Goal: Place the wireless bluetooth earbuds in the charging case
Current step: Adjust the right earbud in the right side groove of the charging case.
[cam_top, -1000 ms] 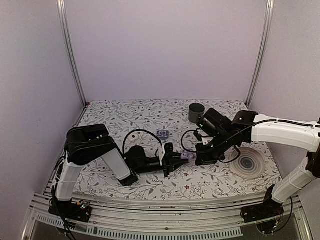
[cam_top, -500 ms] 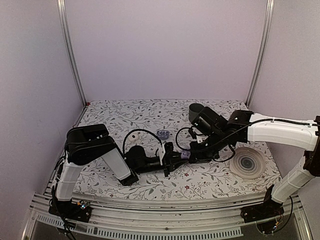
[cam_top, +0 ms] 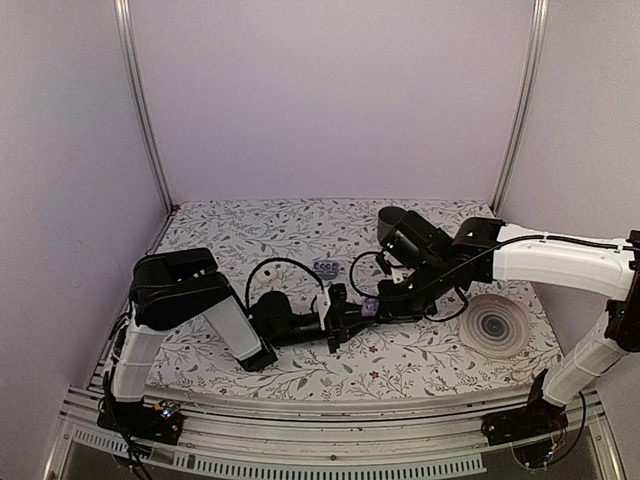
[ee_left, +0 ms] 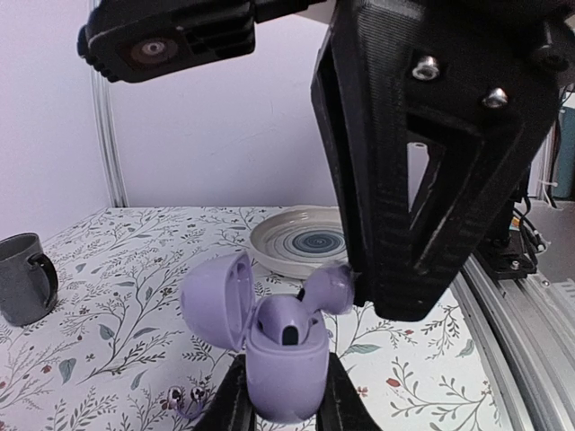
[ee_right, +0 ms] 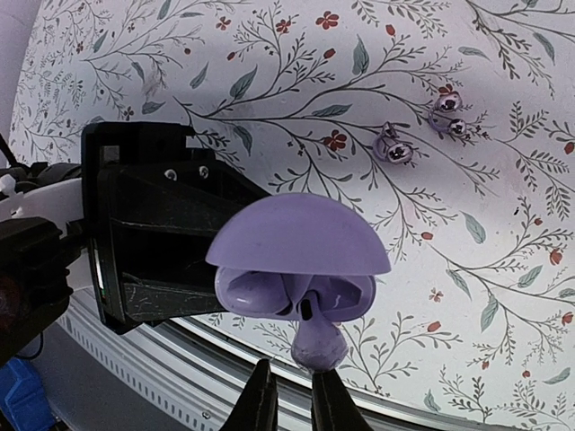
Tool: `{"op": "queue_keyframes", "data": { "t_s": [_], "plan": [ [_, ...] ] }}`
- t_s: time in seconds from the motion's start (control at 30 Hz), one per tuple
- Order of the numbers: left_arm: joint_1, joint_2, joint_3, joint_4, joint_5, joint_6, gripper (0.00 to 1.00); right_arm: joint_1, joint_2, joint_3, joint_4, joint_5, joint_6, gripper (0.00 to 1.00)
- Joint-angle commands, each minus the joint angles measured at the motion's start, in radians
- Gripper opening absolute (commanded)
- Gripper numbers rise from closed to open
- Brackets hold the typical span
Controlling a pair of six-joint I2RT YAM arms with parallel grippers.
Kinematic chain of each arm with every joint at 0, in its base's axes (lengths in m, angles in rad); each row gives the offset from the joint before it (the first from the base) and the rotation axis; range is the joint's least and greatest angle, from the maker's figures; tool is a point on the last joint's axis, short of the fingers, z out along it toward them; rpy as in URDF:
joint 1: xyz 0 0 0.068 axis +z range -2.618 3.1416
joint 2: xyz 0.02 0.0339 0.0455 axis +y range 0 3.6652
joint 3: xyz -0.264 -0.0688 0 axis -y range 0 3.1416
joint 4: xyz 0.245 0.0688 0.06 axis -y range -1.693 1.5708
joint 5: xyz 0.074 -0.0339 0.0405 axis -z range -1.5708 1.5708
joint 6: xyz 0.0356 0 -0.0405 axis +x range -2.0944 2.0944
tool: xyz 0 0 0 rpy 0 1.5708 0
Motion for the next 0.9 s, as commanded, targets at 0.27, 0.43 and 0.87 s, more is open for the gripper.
{"op": "queue_keyframes", "data": {
  "t_s": [0.27, 0.43, 0.87],
  "plan": [
    [-0.005, -0.003, -0.003, 0.292, 0.013, 0.004, 0.0, -0.008, 0.02, 0.037, -0.032, 0.045, 0.017, 0.13],
    [-0.007, -0.005, -0.004, 0.292, 0.013, 0.004, 0.0, -0.008, 0.024, 0.045, -0.041, 0.056, 0.018, 0.12],
    [-0.017, -0.005, -0.002, 0.292, 0.025, 0.004, 0.0, -0.008, 0.034, 0.063, -0.081, 0.087, 0.006, 0.09]
  ]
}}
